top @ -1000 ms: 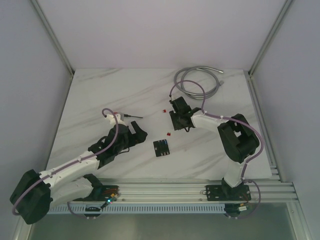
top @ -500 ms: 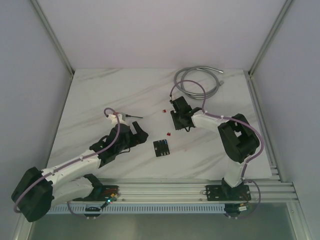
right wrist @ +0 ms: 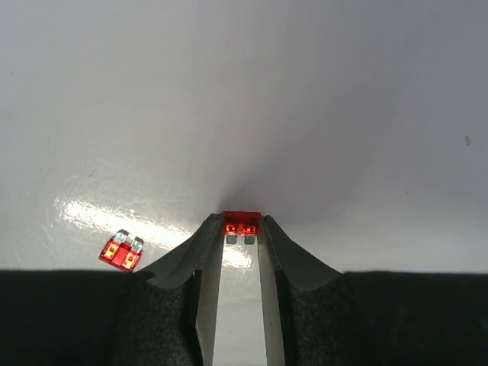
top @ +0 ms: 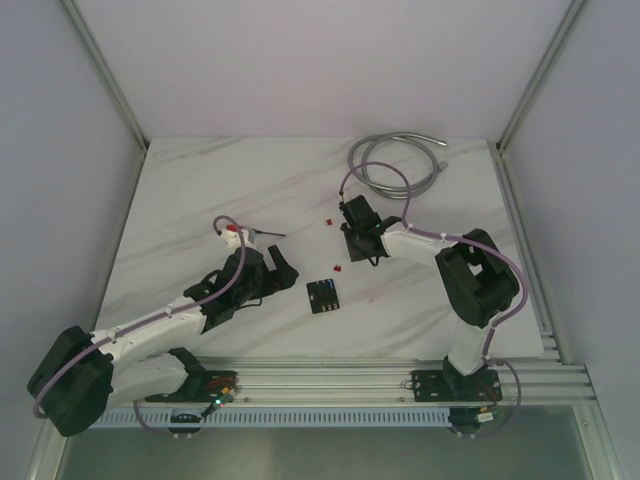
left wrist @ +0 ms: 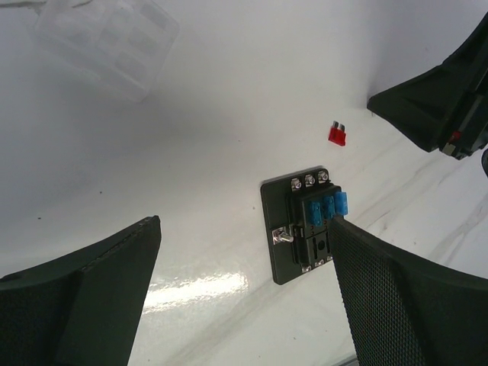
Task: Snap on the fuse box
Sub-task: Pick up the fuse from the center of the board.
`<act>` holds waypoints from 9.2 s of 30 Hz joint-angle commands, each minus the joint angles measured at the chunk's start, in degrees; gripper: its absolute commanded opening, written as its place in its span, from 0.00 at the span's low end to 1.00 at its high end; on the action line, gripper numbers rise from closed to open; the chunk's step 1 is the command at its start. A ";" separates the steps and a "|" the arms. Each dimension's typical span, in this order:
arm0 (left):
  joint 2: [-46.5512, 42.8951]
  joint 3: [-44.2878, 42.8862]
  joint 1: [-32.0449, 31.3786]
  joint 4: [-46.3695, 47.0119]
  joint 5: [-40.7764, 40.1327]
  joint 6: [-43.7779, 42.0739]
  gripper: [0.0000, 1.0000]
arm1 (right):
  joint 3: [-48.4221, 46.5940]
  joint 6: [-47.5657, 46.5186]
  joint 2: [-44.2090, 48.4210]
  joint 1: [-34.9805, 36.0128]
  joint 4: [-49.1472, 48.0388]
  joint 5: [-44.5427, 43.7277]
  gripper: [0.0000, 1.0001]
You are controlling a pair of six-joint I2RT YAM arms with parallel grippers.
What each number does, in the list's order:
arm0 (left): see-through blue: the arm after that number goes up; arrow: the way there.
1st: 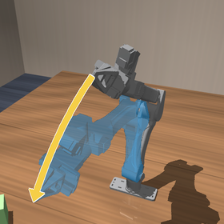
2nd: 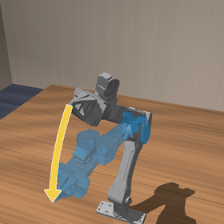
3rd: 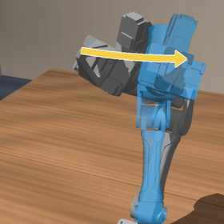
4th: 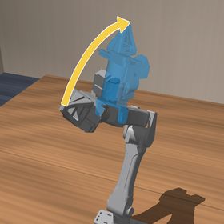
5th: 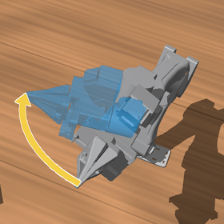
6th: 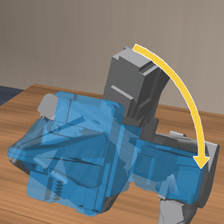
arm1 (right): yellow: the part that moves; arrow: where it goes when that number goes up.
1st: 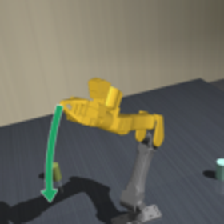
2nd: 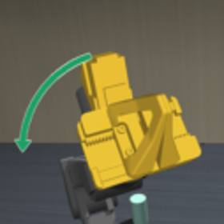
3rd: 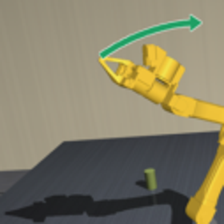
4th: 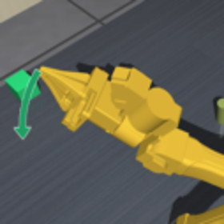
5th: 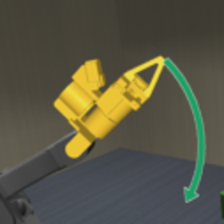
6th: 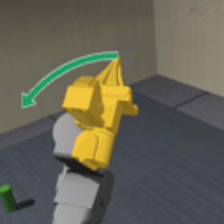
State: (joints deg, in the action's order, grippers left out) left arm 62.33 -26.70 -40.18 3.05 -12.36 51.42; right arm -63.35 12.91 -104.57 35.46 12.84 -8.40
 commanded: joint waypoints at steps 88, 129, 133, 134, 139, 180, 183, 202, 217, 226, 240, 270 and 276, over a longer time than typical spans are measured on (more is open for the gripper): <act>2.09 1.55 -3.59 9.78 -2.85 1.27 0.96 | -0.25 18.74 -0.81 8.39 3.57 -14.17 0.29; 9.66 1.81 -11.93 40.72 -2.16 -6.83 0.52 | 17.00 32.33 31.86 13.99 -17.70 -5.96 0.24; 9.89 1.33 -11.94 41.50 -2.54 -7.13 0.46 | 18.00 33.45 32.66 14.71 -18.29 -6.29 0.24; 10.04 1.16 -11.94 41.50 -2.53 -7.24 0.45 | 18.25 33.70 32.82 14.84 -18.43 -6.42 0.24; 10.45 0.51 -11.94 42.17 -2.68 -7.29 0.38 | 19.04 34.46 33.46 15.35 -19.26 -6.49 0.24; -4.27 3.09 -7.25 35.63 21.61 -28.95 0.00 | 25.42 -2.23 53.01 -0.41 -26.07 40.65 0.46; -5.75 2.66 -7.28 35.28 26.42 -30.43 0.00 | 24.83 -4.38 53.00 -0.93 -25.66 45.42 0.45; -7.40 1.60 -7.89 40.91 39.89 -28.71 0.00 | 24.07 -8.18 50.86 -1.31 -25.94 60.45 0.40; -6.04 1.09 -8.68 43.42 39.77 -27.38 0.00 | 24.24 -9.24 49.65 -1.31 -26.14 66.56 0.26; -5.99 1.42 -8.68 43.67 38.75 -26.71 0.00 | 23.98 -10.37 49.17 -1.22 -24.93 66.67 0.00; -5.07 5.71 -8.92 30.39 22.91 -21.52 0.38 | 24.81 -3.01 47.53 -0.62 -17.09 33.12 0.00; 23.72 3.76 -12.02 29.94 15.10 0.44 0.43 | 24.74 7.02 38.25 12.36 -12.56 5.83 0.00; 23.23 3.09 -12.03 28.68 13.20 0.83 0.43 | 23.06 5.39 36.16 15.06 -10.49 4.30 0.00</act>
State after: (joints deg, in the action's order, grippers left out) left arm 85.95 -23.14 -51.90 32.99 3.55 51.83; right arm -38.11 19.25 -66.85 48.66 0.80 -1.78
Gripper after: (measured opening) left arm 0.427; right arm 0.044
